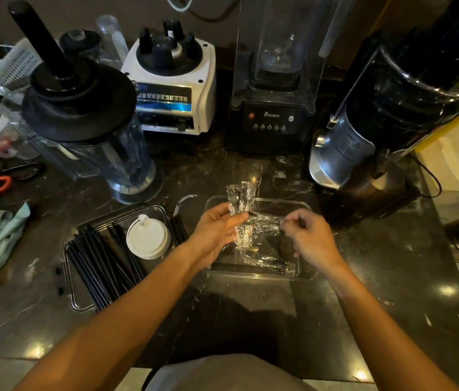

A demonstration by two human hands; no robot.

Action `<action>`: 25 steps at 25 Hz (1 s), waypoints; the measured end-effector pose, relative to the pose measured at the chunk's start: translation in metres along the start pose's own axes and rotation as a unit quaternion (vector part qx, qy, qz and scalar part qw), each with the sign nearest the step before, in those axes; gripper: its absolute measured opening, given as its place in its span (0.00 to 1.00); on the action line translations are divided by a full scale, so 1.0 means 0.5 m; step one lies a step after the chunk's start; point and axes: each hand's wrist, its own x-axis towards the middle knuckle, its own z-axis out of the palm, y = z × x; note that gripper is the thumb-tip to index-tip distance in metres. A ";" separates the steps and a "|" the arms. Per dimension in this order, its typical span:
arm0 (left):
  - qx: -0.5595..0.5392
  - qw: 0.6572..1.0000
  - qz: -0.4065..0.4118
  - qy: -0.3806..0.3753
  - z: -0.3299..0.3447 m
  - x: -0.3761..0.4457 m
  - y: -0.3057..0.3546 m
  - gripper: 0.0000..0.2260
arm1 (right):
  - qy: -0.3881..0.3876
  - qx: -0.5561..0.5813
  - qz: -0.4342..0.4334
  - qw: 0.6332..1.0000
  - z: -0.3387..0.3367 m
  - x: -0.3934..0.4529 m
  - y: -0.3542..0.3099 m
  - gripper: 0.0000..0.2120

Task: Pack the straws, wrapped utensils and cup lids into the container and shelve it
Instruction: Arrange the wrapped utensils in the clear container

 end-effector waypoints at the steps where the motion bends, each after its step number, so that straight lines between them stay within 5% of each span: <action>1: -0.003 1.000 0.000 -0.005 0.006 0.000 0.001 0.06 | -0.004 0.010 0.019 1.000 0.006 -0.005 0.002 0.04; 6: -0.014 1.000 -0.008 -0.004 0.038 0.001 0.000 0.05 | -0.046 -0.006 0.027 0.999 0.045 -0.034 -0.001 0.10; 11: 0.003 1.000 -0.010 -0.008 0.046 0.004 -0.009 0.14 | -0.131 -0.078 -0.024 0.988 0.061 -0.050 -0.004 0.15; 15: 0.008 1.000 -0.018 -0.002 0.047 -0.002 -0.010 0.04 | -0.151 -0.106 -0.072 0.980 0.060 -0.052 0.014 0.16; 18: 0.010 0.999 -0.040 -0.003 0.042 -0.008 -0.014 0.16 | -0.166 -0.110 -0.076 0.977 0.059 -0.051 0.020 0.15; 21: 0.020 0.999 -0.042 0.007 0.033 -0.006 -0.017 0.14 | -0.179 -0.112 -0.046 0.976 0.043 -0.037 0.016 0.13; 23: 0.005 0.999 -0.033 0.018 0.021 -0.008 -0.008 0.27 | -0.158 -0.128 -0.010 0.979 0.022 -0.014 0.011 0.09; 25: -0.007 1.000 -0.014 0.019 0.000 -0.001 -0.004 0.43 | -0.125 -0.259 -0.030 0.957 0.008 0.013 0.012 0.03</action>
